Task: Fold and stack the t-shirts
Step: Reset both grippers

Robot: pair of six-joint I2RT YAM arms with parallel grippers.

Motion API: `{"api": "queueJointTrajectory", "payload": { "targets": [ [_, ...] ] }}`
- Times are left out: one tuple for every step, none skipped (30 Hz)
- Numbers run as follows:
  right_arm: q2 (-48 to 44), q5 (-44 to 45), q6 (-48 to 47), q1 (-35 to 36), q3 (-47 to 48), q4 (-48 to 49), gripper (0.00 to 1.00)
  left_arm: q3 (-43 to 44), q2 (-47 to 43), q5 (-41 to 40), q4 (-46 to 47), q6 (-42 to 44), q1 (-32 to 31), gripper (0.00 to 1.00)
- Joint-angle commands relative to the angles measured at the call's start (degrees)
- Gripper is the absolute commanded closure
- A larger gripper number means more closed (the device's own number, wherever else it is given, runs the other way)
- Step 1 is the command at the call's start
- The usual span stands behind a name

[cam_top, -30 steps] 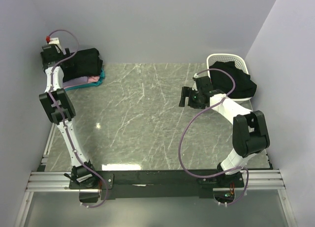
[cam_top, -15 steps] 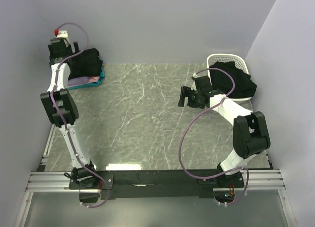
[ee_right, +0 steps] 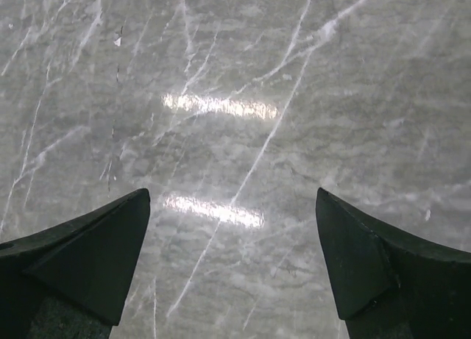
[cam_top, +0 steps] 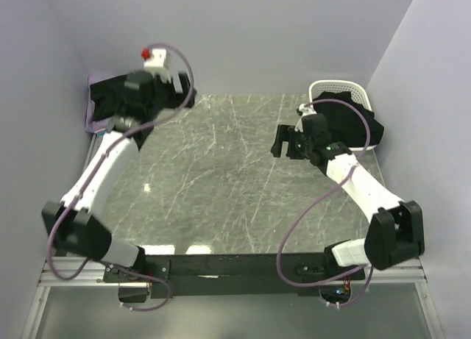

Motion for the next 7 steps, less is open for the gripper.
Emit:
{"api": "queueJointTrajectory", "payload": {
  "targets": [
    [-6.8,2.5,0.1,0.6,-4.7,1.1,0.00,-14.1,-8.5,1.2,2.7,-7.3,-6.1,0.00],
    [-7.9,2.8,0.1,0.6,-5.8,1.2,0.00,-16.1,-11.6,-1.8,2.0,-8.0,-7.9,0.00],
    [-9.8,3.1,0.5,0.6,-6.9,1.5,0.00,-18.3,-13.2,-2.5,2.3,-8.1,-10.0,0.01],
    [-10.7,3.2,0.6,0.7,-8.5,1.8,0.00,-23.0,-14.7,-6.7,2.8,-8.6,-13.7,0.00],
    [-11.5,3.4,0.9,0.7,-9.4,2.0,0.00,-24.6,-16.5,-12.7,1.0,-9.8,-14.7,0.01],
    [-13.1,4.1,1.5,0.7,-10.3,2.3,0.00,-25.6,-17.2,-14.0,-0.1,-12.4,-15.3,0.01],
    [-13.8,4.4,1.6,0.7,-11.6,2.8,0.00,-27.4,-17.8,-15.6,-1.4,-13.3,-17.1,0.00]
  ]
}}
